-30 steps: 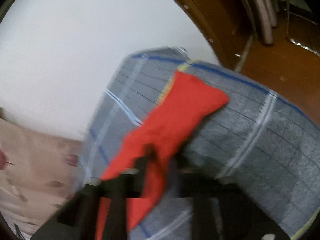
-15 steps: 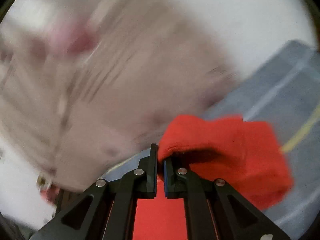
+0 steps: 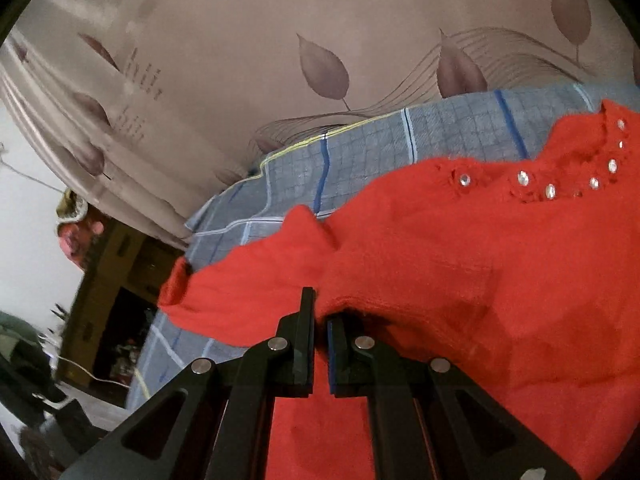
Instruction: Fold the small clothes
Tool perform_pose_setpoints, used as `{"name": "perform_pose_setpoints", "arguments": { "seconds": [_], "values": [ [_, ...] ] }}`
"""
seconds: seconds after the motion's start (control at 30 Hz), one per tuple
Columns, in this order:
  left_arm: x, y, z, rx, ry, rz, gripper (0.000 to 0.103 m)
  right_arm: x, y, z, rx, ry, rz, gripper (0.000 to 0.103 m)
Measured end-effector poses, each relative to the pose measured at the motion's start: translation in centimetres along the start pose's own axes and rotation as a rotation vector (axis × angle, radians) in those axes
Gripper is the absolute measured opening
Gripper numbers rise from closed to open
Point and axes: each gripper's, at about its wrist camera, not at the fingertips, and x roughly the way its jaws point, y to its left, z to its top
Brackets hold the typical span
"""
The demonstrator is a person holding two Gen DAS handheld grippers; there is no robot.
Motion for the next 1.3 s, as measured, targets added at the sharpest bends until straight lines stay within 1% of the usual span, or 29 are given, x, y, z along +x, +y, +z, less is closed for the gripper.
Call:
{"name": "perform_pose_setpoints", "arguments": {
  "seconds": [0.07,0.23,0.33,0.4,0.43,0.53,0.57,0.6,0.63,0.67,0.7,0.73,0.8,0.83,0.93,0.97,1.03,1.1,1.13,1.17,1.2,1.23,1.27,1.3],
  "values": [
    [-0.1,-0.1,-0.1,-0.001,0.004,-0.003,0.103,0.2,0.0,0.1,-0.01,-0.005,-0.009,0.005],
    [-0.3,0.1,-0.2,-0.015,-0.009,-0.001,0.103,1.5,0.7,-1.1,-0.048,0.031,-0.007,0.006],
    [-0.1,0.3,-0.1,-0.028,0.002,0.004,0.103,2.3,1.5,-1.8,-0.052,0.05,0.026,0.006],
    [0.0,0.4,-0.2,-0.032,0.005,0.008,0.103,2.7,2.5,-1.9,-0.096,0.055,0.026,0.007],
    [0.0,0.3,-0.2,-0.032,0.005,0.01,0.103,3.2,2.9,-1.9,-0.125,0.073,0.027,0.007],
    [0.1,0.2,-0.3,-0.025,0.006,0.02,0.103,4.8,3.4,-2.8,-0.223,0.158,-0.047,0.01],
    [0.2,0.1,-0.3,-0.023,0.007,0.021,0.103,4.7,3.3,-3.2,-0.233,0.176,-0.046,0.01],
    [0.2,0.1,-0.3,-0.023,0.008,0.023,0.103,4.2,3.2,-3.4,-0.237,0.173,-0.044,0.011],
    [0.2,0.2,-0.3,-0.025,0.009,0.023,0.103,3.3,3.0,-3.6,-0.243,0.164,-0.044,0.019],
    [0.3,0.3,-0.3,-0.026,0.011,0.023,0.103,2.4,2.7,-3.7,-0.246,0.148,-0.045,0.024],
    [0.3,0.3,-0.3,-0.029,0.015,0.022,0.103,0.7,2.1,-3.8,-0.246,0.119,-0.042,0.033],
    [0.3,0.4,-0.3,-0.032,0.016,0.021,0.103,-1.1,1.3,-3.7,-0.237,0.086,-0.049,0.038],
    [0.4,0.5,-0.2,-0.037,0.016,0.019,0.103,-5.5,-1.3,-2.9,-0.178,0.003,-0.094,0.04],
    [0.4,0.5,-0.2,-0.037,0.017,0.018,0.103,-7.9,-3.3,-2.2,-0.142,-0.031,-0.137,0.042],
    [0.5,0.6,-0.2,-0.037,0.021,0.017,0.103,-12.6,-9.1,0.2,-0.074,-0.075,-0.355,0.044],
    [0.5,0.5,-0.3,-0.038,0.022,0.018,0.103,-14.2,-12.1,1.3,-0.017,-0.088,-0.422,0.044],
    [0.6,0.5,-0.3,-0.038,0.025,0.02,0.103,-15.5,-16.9,2.7,0.092,-0.052,-0.437,0.045],
    [0.6,0.4,-0.3,-0.038,0.026,0.024,0.103,-15.6,-20.2,3.4,0.163,-0.018,-0.431,0.045],
    [0.6,0.4,-0.3,-0.037,0.028,0.027,0.103,-15.4,-21.3,3.6,0.184,-0.006,-0.414,0.045],
    [0.7,0.4,-0.2,-0.035,0.029,0.029,0.103,-15.0,-22.0,3.6,0.202,0.002,-0.376,0.045],
    [0.8,0.3,-0.2,-0.034,0.031,0.032,0.103,-14.6,-22.1,3.7,0.202,0.008,-0.357,0.045],
    [0.8,0.3,-0.2,-0.032,0.032,0.036,0.103,-13.9,-22.0,3.7,0.188,0.021,-0.355,0.045],
    [0.9,0.3,-0.2,-0.03,0.035,0.038,0.103,-13.2,-21.7,3.8,0.162,0.027,-0.374,0.045],
    [0.9,0.2,-0.2,-0.027,0.038,0.043,0.103,-12.8,-21.4,3.9,0.133,0.013,-0.399,0.044]
  ]
}}
